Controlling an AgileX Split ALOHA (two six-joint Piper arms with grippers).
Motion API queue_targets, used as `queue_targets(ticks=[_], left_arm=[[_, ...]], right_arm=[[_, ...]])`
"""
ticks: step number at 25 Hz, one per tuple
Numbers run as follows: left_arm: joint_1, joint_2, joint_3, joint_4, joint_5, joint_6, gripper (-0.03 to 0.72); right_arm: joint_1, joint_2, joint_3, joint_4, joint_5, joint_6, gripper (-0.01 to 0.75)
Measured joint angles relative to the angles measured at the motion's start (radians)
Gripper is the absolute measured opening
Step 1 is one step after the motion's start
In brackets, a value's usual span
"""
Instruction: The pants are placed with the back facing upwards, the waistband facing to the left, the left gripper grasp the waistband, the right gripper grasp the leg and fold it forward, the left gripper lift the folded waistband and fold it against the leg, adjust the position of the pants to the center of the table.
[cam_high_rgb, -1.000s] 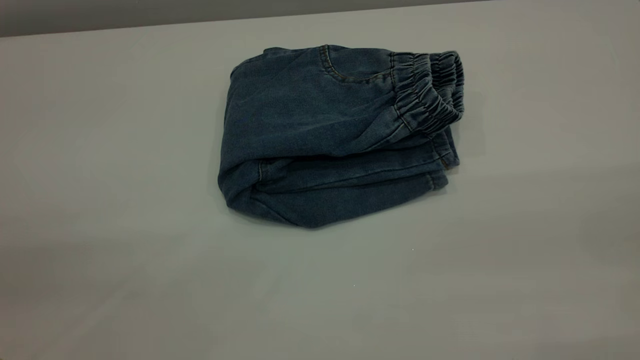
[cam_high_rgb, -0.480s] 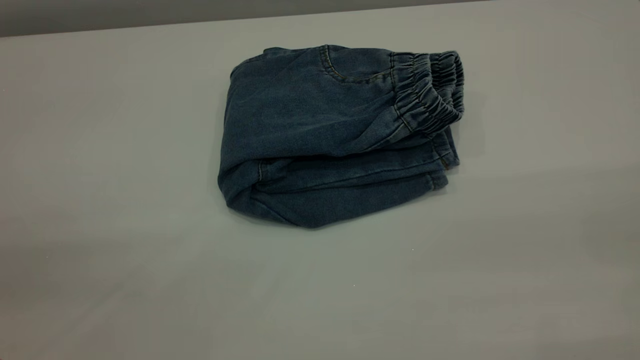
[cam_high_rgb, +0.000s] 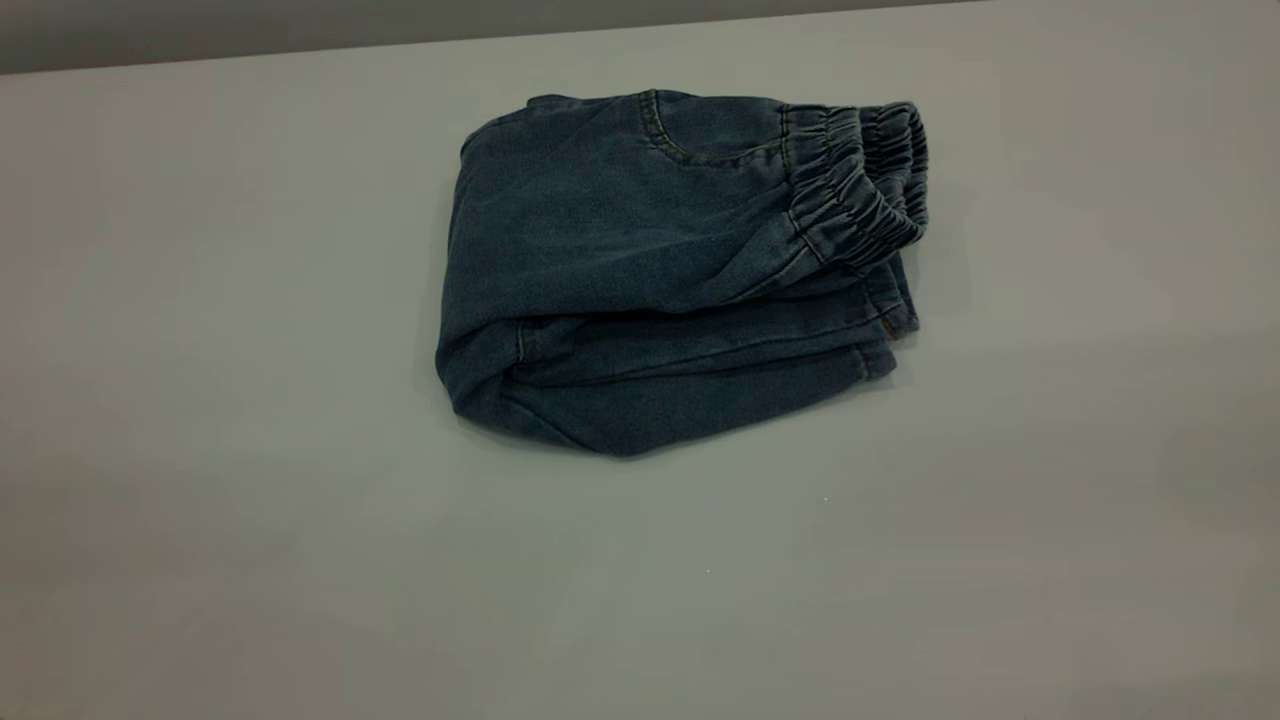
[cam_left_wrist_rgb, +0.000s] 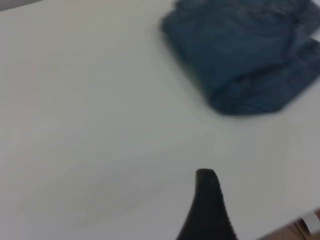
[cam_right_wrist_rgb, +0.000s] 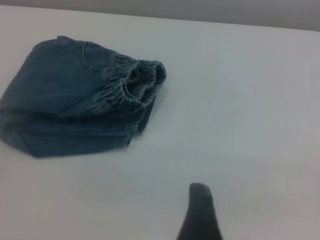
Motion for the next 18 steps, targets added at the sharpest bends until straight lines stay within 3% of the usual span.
queue_targets(ticks=[8, 18], left_arm=[[0.225, -0.067, 0.0, 0.0, -0.001, -0.001, 0.486], [0.249, -0.091, 0.0, 0.0, -0.001, -0.001, 0.486]], right_arm=[[0.019, -0.003, 0.0, 0.011, 0.001, 0.0, 0.465], [0.017, -0.032, 0.0, 0.017, 0.004, 0.0, 0.465]])
